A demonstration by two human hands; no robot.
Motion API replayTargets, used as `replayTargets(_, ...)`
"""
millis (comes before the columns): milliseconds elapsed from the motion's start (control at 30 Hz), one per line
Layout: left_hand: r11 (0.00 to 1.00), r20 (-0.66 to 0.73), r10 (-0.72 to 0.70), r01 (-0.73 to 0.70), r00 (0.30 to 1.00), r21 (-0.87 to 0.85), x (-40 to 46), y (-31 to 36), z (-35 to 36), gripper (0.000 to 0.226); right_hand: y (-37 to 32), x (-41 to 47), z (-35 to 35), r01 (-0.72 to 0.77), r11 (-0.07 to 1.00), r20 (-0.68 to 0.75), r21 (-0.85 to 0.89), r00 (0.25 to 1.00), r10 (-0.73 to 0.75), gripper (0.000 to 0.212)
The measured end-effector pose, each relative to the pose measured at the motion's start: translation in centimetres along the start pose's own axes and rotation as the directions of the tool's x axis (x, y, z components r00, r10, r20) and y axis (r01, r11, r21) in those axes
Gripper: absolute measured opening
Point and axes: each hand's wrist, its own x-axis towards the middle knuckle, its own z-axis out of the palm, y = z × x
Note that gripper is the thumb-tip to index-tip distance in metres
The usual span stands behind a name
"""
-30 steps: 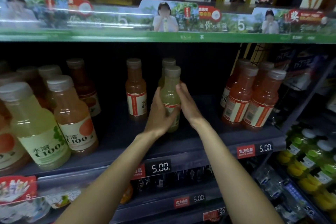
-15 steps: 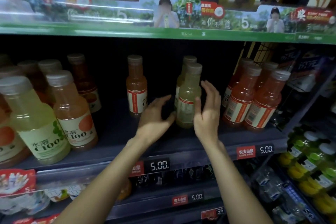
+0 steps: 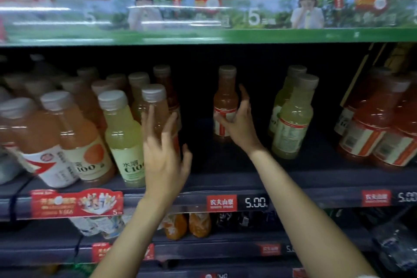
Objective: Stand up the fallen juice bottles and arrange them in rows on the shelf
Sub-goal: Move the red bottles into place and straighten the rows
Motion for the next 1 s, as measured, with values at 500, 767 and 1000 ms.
replayTargets(500, 0.976, 0.326, -0.204, 0.165, 0.923, 0.142, 4.6, 1.8, 4.0, 0.089, -0.1, -1.5, 0.0, -0.019, 0.951, -0.067, -0.309, 0.998, -0.001, 0.06)
replayTargets(767, 1.0, 0.122, -0.009, 0.011, 0.992, -0.018, 3.8, 1.0, 3.2, 0.063, -1.7, -3.6, 0.4, 0.129, 0.918, -0.153, -0.374, 0.968, -0.198, 0.053)
replayTargets(1000, 0.973, -0.35, -0.105, 0.169, 0.931, 0.157, 0.5, -4.0, -2.2, 0.069, -6.4, -3.7, 6.8, 0.319, 0.94, 0.107, -0.12, 0.945, -0.308, 0.043)
